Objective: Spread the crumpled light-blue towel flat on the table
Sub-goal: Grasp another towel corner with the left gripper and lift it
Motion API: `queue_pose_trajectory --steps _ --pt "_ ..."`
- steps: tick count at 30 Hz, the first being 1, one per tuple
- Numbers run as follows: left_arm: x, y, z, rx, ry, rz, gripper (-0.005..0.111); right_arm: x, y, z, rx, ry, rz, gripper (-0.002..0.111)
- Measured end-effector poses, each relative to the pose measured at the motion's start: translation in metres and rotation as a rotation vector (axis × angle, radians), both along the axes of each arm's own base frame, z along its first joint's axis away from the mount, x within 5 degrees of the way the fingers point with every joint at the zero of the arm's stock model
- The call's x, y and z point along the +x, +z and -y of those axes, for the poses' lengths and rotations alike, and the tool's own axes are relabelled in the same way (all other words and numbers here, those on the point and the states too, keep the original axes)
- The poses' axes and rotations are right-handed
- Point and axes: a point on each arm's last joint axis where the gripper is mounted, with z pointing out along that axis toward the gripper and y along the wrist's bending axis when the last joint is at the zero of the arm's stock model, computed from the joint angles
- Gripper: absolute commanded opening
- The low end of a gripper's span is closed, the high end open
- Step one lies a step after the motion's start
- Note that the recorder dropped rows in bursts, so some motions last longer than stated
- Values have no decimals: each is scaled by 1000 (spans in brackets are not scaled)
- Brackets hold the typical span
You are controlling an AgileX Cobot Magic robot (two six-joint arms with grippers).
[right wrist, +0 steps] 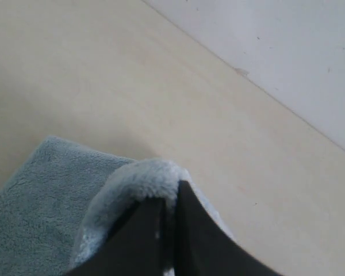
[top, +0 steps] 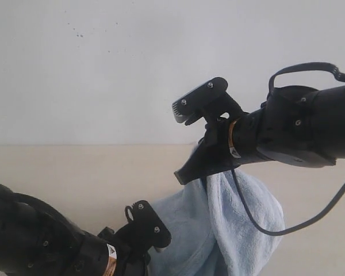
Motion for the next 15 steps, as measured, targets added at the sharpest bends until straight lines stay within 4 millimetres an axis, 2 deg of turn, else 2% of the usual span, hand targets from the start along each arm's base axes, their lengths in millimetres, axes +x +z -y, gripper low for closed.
queue_pose_trajectory --steps 11,15 --pt "-1 5 7 -63 -9 -31 75 0 0 0 -9 1 3 0" --pt "3 4 2 -17 36 4 74 0 0 0 -9 1 3 0"
